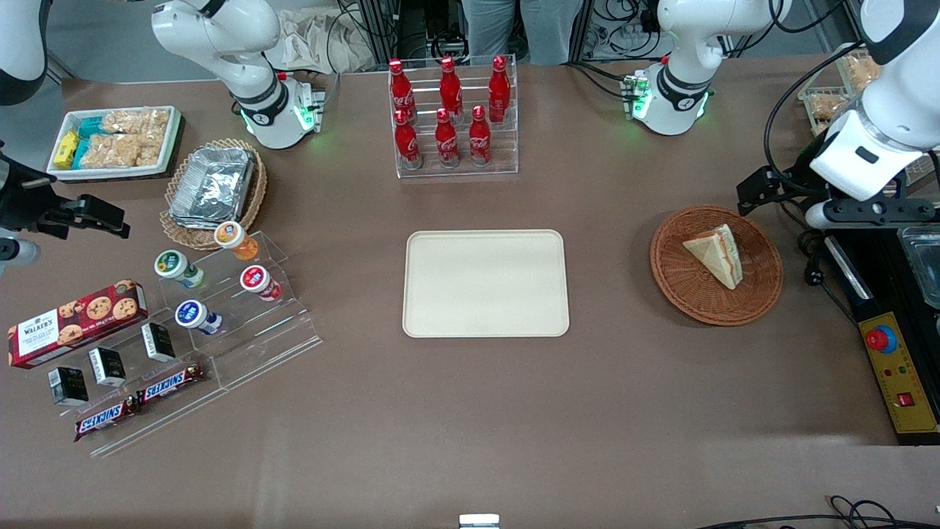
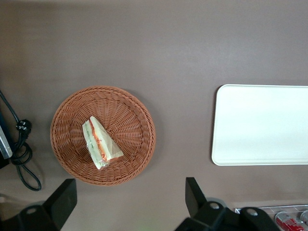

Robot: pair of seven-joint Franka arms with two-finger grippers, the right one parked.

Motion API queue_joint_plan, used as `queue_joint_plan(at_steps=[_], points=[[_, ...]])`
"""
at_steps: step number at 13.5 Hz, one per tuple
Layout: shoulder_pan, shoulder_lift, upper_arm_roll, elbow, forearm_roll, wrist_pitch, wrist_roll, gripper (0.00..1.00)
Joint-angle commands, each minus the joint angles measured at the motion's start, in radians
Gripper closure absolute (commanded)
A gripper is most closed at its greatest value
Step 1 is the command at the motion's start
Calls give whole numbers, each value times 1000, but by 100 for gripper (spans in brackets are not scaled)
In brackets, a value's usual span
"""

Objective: Place sandwich from basket to tray
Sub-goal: 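Move the left gripper over the wicker basket toward the wrapped sandwich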

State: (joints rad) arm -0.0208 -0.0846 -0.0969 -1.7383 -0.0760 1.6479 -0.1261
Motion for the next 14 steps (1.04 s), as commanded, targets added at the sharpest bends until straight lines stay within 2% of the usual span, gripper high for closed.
queue_joint_plan(at_steps=[1, 9, 14], points=[[-11, 2, 10, 14, 12, -14, -7, 0], [-13, -1, 35, 8, 18, -26, -50, 0], [-11, -75, 51, -87, 79, -26, -70, 0]])
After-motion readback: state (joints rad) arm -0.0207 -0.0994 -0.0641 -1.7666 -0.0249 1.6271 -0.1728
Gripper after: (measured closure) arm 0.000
